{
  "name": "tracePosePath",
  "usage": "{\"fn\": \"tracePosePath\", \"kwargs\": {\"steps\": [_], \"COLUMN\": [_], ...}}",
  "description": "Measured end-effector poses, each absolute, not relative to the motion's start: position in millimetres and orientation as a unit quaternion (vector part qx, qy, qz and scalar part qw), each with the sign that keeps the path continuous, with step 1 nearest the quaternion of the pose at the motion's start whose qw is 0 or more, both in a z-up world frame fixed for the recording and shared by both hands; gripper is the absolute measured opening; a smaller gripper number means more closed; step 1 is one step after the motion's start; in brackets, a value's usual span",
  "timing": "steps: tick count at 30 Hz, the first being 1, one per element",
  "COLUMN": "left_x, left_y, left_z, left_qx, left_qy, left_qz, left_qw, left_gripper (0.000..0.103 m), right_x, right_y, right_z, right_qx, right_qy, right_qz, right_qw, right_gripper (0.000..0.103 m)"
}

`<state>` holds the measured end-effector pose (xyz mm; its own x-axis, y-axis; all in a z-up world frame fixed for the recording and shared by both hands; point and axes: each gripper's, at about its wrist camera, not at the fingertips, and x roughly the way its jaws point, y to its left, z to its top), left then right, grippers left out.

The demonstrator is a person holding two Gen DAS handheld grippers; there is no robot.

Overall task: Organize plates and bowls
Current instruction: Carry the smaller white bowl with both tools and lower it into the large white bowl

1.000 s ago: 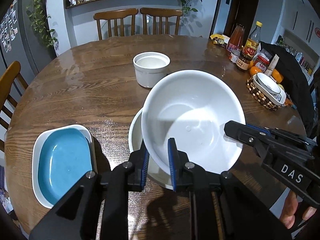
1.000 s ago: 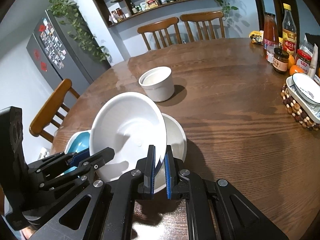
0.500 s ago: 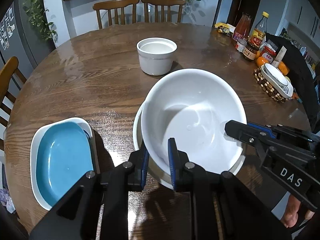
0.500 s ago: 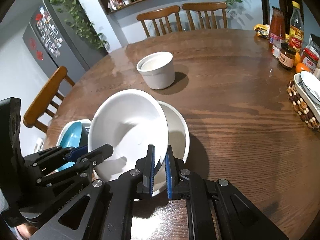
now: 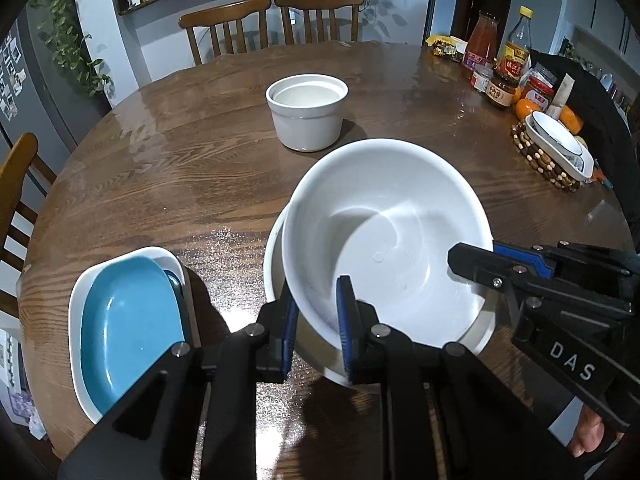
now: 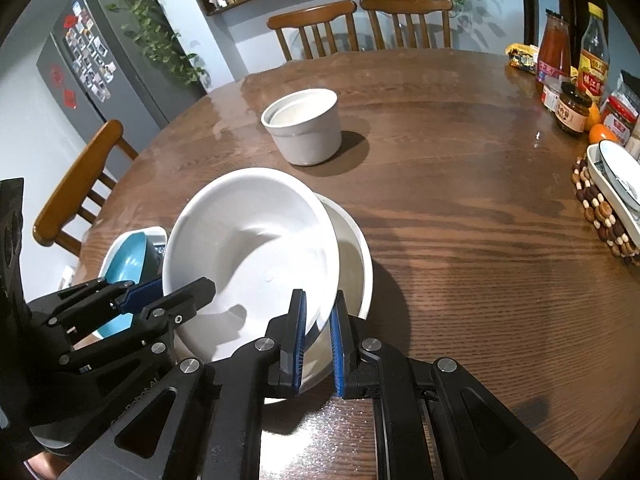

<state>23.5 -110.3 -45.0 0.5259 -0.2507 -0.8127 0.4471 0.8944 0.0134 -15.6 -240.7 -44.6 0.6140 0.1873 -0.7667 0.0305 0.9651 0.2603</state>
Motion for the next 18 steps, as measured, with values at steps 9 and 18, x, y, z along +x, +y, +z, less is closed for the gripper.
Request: {"fn": "tracePosePath", "kwargs": {"steps": [9,18], "left_x": [23.5,23.5], "left_y": [-113.0,-114.9], "left_z": [-46.4,-46.1], "left_qx": [0.114,0.115], "left_qy": [0.444,0.440], "left_qz": [-0.201,-0.199], "left_qw": [0.866,0.868], "left_gripper": [0.018,0.019], "right_x": [-15.7,-16.4], "right_y": [-241.3,-244.4], "right_z": [-44.9,-45.3], "right_qx": [0.126,0.125], "right_qy": [0.437,0.435], "right_qz": [0.043,0.039], "right_qw": [0.890,0.891], "right_gripper": [0.011,0.011]}}
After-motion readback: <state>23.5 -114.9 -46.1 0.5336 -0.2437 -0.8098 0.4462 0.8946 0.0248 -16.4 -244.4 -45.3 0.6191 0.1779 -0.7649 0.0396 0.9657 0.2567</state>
